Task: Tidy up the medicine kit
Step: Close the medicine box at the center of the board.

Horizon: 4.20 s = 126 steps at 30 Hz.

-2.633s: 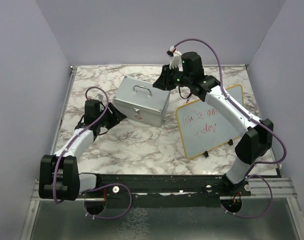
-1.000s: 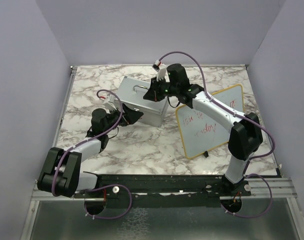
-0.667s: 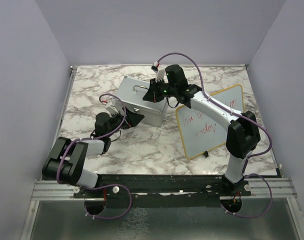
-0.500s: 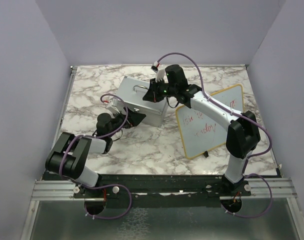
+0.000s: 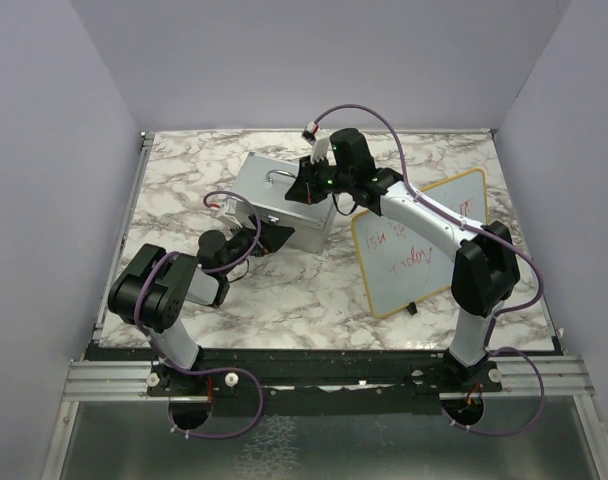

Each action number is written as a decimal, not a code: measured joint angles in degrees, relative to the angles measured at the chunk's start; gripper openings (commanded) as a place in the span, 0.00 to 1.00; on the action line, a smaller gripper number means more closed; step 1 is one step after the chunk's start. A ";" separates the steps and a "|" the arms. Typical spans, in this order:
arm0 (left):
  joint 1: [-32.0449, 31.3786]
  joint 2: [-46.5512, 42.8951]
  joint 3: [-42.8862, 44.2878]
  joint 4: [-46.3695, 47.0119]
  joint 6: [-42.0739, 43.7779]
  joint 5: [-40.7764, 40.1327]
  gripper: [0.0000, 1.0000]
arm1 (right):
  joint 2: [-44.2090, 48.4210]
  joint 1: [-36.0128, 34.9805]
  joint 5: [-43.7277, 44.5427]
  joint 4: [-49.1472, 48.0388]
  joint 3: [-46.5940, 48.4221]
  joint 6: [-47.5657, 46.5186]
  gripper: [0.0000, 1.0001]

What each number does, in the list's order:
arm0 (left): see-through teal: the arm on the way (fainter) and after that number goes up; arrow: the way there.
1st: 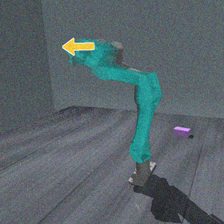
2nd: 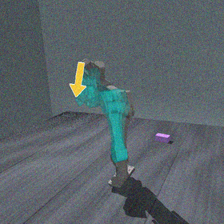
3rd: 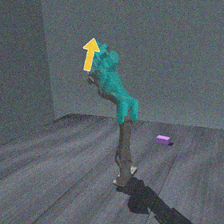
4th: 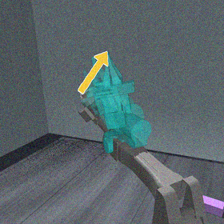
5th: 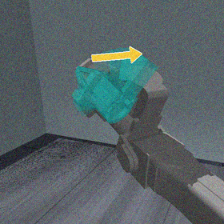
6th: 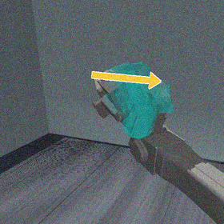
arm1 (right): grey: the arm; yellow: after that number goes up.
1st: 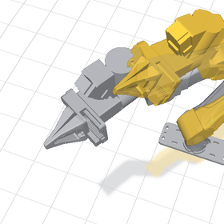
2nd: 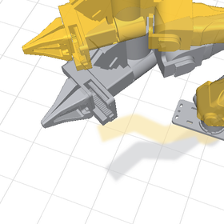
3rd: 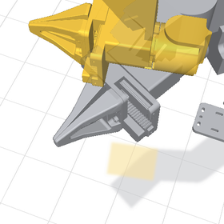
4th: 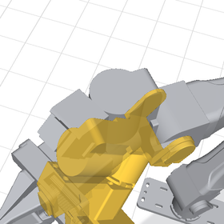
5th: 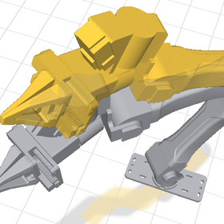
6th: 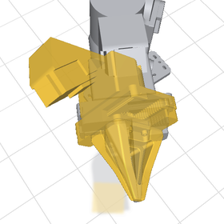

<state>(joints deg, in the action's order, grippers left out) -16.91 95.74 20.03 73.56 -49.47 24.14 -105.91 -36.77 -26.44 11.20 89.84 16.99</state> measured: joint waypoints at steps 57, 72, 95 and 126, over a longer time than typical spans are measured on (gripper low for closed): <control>-0.11 -12.24 -3.28 -3.41 -0.87 -0.87 0.88 | -0.33 0.00 1.31 0.00 -1.92 -0.39 0.04; -0.37 -11.87 -3.89 -3.96 -0.07 -1.22 0.89 | -0.33 0.00 1.36 0.00 -1.95 -0.39 0.04; -0.76 -8.48 -2.05 -1.33 -1.99 -2.69 0.88 | -0.33 0.00 1.75 0.00 -2.05 -0.42 0.04; -1.22 -12.17 -1.51 -3.37 -2.14 -2.84 0.87 | -0.31 0.00 2.01 -0.02 -2.84 -0.55 0.04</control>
<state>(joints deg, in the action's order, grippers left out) -18.13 83.57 18.52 70.19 -51.62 21.30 -106.21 -36.77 -24.43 11.18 87.00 16.45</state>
